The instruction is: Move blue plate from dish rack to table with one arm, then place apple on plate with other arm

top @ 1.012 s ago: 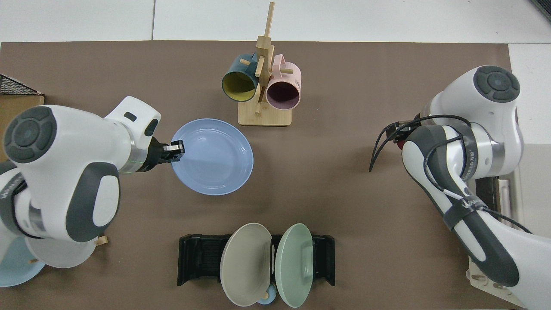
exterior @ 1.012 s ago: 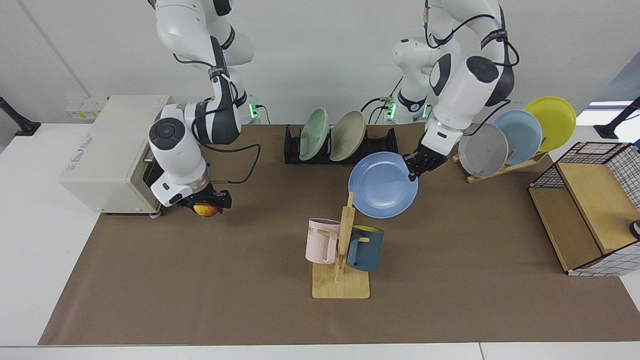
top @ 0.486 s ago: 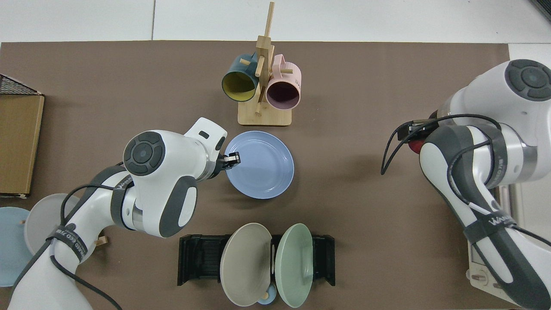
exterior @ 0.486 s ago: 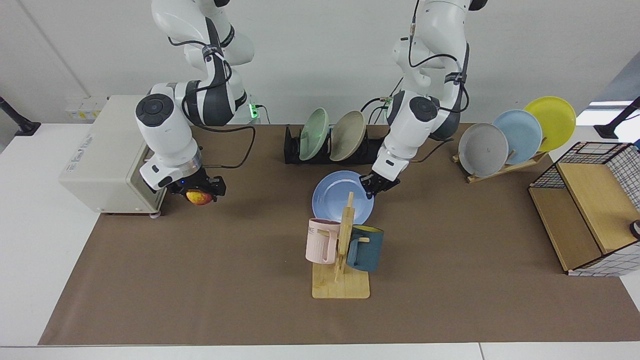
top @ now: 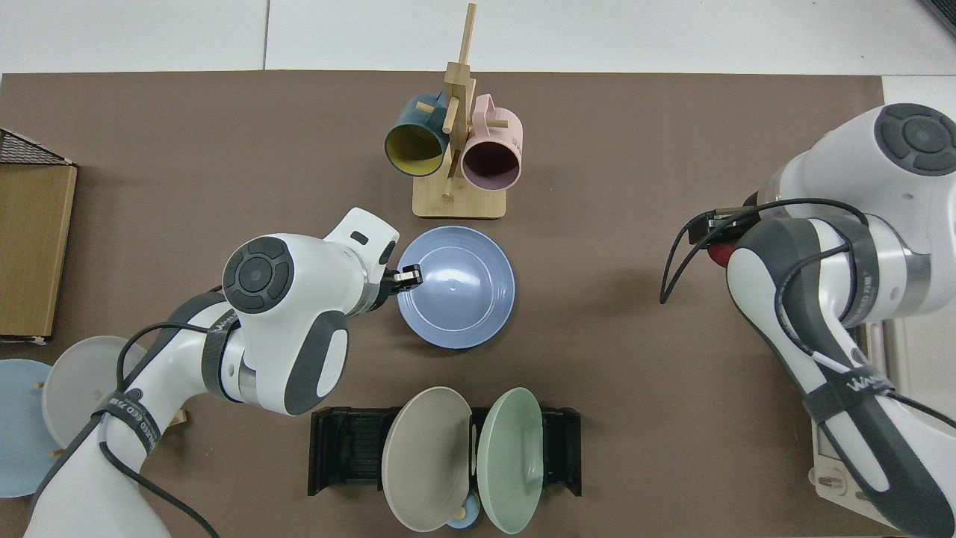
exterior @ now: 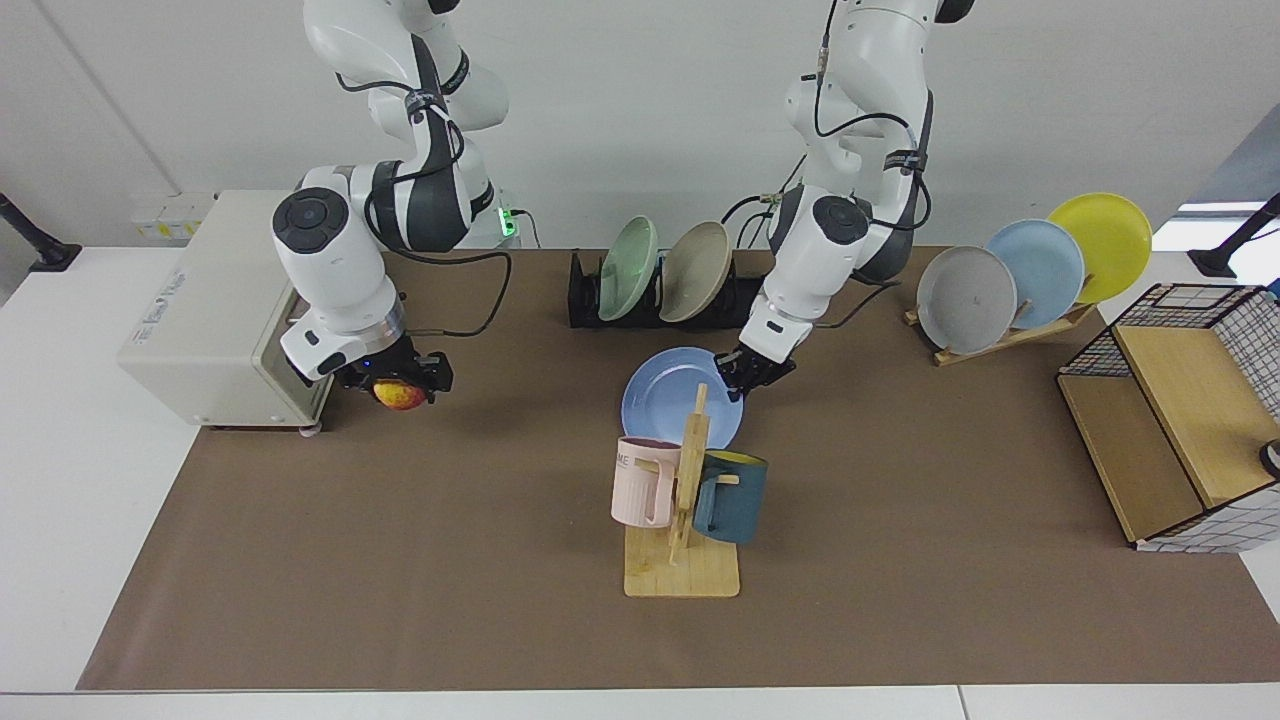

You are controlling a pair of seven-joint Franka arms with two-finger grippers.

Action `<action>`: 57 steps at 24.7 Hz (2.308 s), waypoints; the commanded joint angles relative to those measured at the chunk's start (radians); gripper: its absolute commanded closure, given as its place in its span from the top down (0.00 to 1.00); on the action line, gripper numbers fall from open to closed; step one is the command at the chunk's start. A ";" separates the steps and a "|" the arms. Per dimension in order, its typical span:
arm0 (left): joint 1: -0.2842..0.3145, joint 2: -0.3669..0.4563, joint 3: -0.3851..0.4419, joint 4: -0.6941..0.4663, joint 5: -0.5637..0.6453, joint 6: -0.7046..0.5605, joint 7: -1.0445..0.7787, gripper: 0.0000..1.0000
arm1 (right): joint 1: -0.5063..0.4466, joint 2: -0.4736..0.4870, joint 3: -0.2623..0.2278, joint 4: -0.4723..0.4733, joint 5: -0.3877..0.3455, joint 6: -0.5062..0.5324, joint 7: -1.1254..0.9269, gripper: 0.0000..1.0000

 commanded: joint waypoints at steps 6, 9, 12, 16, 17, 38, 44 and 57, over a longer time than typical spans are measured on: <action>0.002 -0.009 0.036 -0.010 0.020 0.008 0.022 1.00 | 0.008 -0.014 0.012 -0.010 0.011 0.013 0.074 0.00; 0.002 -0.018 0.066 0.013 0.081 -0.067 0.025 1.00 | 0.053 -0.014 0.018 -0.007 0.016 0.022 0.140 0.00; 0.030 -0.036 0.068 0.081 0.179 -0.211 0.028 1.00 | 0.099 -0.012 0.018 -0.007 0.014 0.034 0.209 0.00; 0.065 -0.110 0.076 0.125 0.230 -0.374 0.060 1.00 | 0.163 -0.003 0.018 -0.007 0.014 0.048 0.295 0.00; 0.073 -0.131 0.091 0.126 0.230 -0.394 0.080 1.00 | 0.174 -0.004 0.018 -0.008 0.014 0.051 0.309 0.00; 0.151 -0.291 0.247 0.285 0.232 -0.762 0.481 1.00 | 0.527 0.196 0.018 0.048 0.020 0.234 0.726 0.00; 0.153 -0.292 0.247 0.276 0.230 -0.747 0.470 1.00 | 0.560 0.267 0.019 0.101 0.025 0.234 0.732 0.00; 0.151 -0.291 0.247 0.274 0.230 -0.744 0.469 1.00 | 0.597 0.328 0.013 0.107 0.102 0.315 0.731 1.00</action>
